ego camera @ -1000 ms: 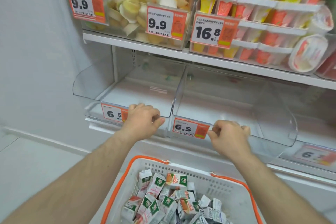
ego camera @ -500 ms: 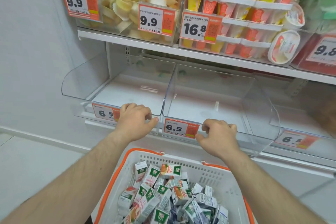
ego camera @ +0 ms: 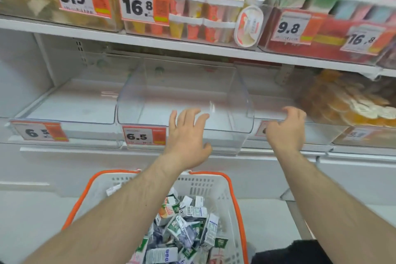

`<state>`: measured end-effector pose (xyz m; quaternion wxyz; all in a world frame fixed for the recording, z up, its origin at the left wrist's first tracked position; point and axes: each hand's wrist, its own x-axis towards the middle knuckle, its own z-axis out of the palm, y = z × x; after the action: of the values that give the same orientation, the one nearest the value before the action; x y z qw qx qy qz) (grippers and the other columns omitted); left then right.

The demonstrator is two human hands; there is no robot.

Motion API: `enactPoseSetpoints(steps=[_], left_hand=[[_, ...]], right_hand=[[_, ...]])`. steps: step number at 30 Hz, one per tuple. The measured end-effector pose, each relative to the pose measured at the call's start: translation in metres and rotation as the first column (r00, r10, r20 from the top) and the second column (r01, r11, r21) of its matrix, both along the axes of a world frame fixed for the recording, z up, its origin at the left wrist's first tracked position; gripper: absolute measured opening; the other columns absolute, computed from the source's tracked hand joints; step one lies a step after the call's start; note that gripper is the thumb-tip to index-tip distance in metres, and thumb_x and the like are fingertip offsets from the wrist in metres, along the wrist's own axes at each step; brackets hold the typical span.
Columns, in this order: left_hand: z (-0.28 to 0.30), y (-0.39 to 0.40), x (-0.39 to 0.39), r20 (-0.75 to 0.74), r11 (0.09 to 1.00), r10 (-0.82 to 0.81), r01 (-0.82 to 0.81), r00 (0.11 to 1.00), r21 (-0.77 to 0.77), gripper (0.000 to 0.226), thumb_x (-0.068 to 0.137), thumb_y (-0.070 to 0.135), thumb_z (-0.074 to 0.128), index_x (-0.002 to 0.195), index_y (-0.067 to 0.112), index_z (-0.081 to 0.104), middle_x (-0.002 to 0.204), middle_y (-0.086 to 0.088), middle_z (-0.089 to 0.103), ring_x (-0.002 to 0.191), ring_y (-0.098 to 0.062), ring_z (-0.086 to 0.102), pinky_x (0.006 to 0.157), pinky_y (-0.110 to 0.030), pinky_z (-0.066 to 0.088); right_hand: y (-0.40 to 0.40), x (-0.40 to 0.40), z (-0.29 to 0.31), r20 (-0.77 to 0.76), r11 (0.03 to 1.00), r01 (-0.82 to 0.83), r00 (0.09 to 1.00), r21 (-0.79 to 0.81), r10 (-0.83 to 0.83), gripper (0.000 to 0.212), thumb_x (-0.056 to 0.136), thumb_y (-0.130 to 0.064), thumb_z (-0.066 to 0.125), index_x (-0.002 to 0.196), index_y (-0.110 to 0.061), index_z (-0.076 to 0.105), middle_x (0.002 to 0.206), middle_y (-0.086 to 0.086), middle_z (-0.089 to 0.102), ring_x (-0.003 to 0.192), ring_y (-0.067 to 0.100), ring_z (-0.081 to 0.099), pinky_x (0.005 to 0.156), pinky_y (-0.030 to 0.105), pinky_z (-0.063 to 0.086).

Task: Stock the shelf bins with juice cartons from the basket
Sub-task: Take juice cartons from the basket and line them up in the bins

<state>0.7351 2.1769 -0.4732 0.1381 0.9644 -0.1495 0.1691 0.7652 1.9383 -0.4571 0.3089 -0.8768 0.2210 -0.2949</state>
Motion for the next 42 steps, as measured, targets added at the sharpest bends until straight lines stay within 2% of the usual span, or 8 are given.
enactPoseSetpoints(steps=[2,4,8,13,19,27,32,42], left_hand=[[-0.008,-0.021,0.003,-0.013,0.999,-0.018,0.019,1.0,0.044,0.076,0.083,0.038,0.058,0.149,0.022,0.024,0.153,-0.003,0.02,0.144,-0.022,0.009,0.115,-0.044,-0.015],[-0.014,-0.037,0.005,-0.028,0.997,-0.009,0.011,1.0,0.078,0.076,0.084,0.037,0.056,0.15,0.023,0.022,0.152,-0.002,0.022,0.144,-0.022,0.009,0.115,-0.045,-0.016],[-0.018,-0.048,0.008,-0.022,0.994,0.04,-0.038,0.999,0.1,0.064,0.083,0.034,0.053,0.144,0.026,0.034,0.139,0.002,0.035,0.136,-0.022,0.022,0.114,-0.045,-0.013],[-0.021,-0.048,0.009,0.007,0.997,0.025,-0.026,1.0,0.073,0.052,0.083,0.033,0.054,0.134,0.028,0.046,0.128,0.003,0.042,0.124,-0.022,0.032,0.113,-0.042,0.0],[-0.021,-0.041,0.01,-0.008,0.997,-0.016,0.017,1.0,0.079,0.054,0.083,0.032,0.053,0.136,0.028,0.041,0.128,0.004,0.042,0.122,-0.022,0.031,0.112,-0.04,0.005],[-0.02,-0.044,0.01,-0.023,0.996,0.011,-0.009,1.0,0.086,0.054,0.083,0.033,0.053,0.136,0.028,0.042,0.128,0.003,0.042,0.12,-0.023,0.034,0.108,-0.04,0.013],[-0.017,-0.047,0.009,-0.046,0.995,0.025,-0.021,0.999,0.094,0.054,0.083,0.031,0.052,0.135,0.028,0.041,0.126,0.002,0.043,0.116,-0.023,0.035,0.104,-0.04,0.018],[-0.013,-0.045,0.006,-0.064,0.99,0.031,-0.022,0.997,0.138,0.062,0.084,0.033,0.05,0.143,0.028,0.032,0.128,0.001,0.042,0.118,-0.024,0.036,0.105,-0.042,0.021]], right_hand=[[-0.031,0.011,-0.014,-0.287,0.996,-0.002,0.958,-0.084,-0.023,0.058,0.083,-0.016,0.059,0.137,-0.013,0.041,0.152,0.006,0.025,0.116,0.039,0.051,0.092,0.044,0.043],[-0.049,0.021,-0.023,-0.413,0.984,-0.045,0.91,-0.172,-0.03,0.059,0.083,-0.02,0.063,0.136,-0.013,0.039,0.15,0.009,0.024,0.115,0.042,0.051,0.094,0.045,0.043],[-0.062,0.033,-0.025,-0.331,0.974,-0.068,0.944,-0.214,-0.007,0.044,0.077,-0.013,0.066,0.116,-0.001,0.052,0.124,0.02,0.045,0.109,0.044,0.052,0.094,0.044,0.044],[-0.07,0.029,-0.023,-0.283,0.98,-0.084,0.959,-0.179,0.03,0.043,0.076,-0.011,0.065,0.118,-0.004,0.055,0.124,0.018,0.048,0.111,0.039,0.052,0.095,0.04,0.042],[-0.068,0.033,-0.005,-0.292,0.96,-0.098,0.956,-0.262,0.018,0.039,0.075,-0.013,0.065,0.112,-0.004,0.056,0.118,0.018,0.046,0.099,0.042,0.056,0.09,0.043,0.047],[-0.07,0.004,-0.006,-0.406,0.957,-0.115,0.914,-0.267,-0.003,0.04,0.077,-0.012,0.059,0.117,-0.011,0.06,0.122,0.017,0.045,0.104,0.04,0.054,0.091,0.037,0.044],[-0.068,-0.015,-0.009,-0.473,0.951,-0.164,0.881,-0.262,0.022,0.029,0.074,-0.016,0.061,0.103,-0.016,0.064,0.115,0.015,0.047,0.1,0.037,0.055,0.088,0.036,0.047],[-0.059,-0.025,0.008,-0.624,0.942,-0.224,0.781,-0.251,0.019,0.02,0.072,-0.02,0.054,0.09,-0.026,0.061,0.11,0.01,0.044,0.1,0.035,0.055,0.09,0.037,0.049]])
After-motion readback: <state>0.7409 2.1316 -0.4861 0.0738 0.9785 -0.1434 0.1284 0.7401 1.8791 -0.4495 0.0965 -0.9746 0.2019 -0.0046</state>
